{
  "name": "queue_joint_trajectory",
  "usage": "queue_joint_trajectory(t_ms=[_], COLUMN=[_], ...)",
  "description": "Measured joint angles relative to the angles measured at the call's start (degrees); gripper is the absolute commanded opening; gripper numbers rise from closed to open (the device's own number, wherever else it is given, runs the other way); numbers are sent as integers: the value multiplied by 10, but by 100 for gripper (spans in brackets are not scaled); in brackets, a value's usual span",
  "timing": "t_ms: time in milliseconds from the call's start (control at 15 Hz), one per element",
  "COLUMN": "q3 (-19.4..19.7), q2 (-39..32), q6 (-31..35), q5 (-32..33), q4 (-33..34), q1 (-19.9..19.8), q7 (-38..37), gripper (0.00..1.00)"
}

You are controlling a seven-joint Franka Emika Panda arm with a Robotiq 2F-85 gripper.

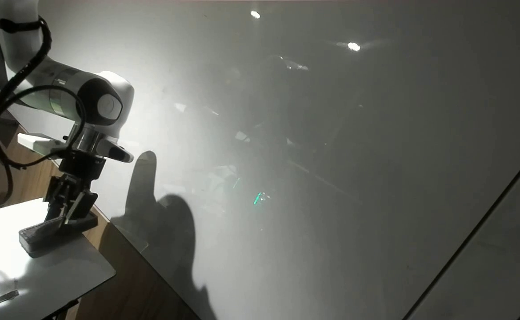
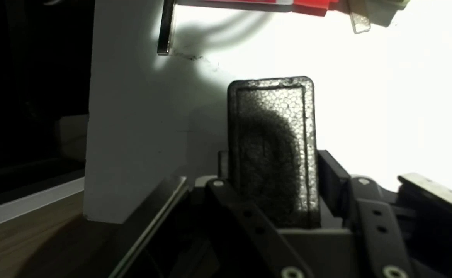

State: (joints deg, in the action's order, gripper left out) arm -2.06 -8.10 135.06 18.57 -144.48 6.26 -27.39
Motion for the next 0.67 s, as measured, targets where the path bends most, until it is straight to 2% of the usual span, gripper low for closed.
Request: queue_joint_trajectory(t_ms=[333,400,600,667], q3=[0,0,0,0], q2=[-3,-4,-8,-10], q6=[-5,-5,-5,-5], q5=[-4,-5,-7,-8], q4=[-2,-2,-2,-2], q1=[1,2,2,2], q7=[-11,-12,-13,-13], gripper=[30,73,94,98])
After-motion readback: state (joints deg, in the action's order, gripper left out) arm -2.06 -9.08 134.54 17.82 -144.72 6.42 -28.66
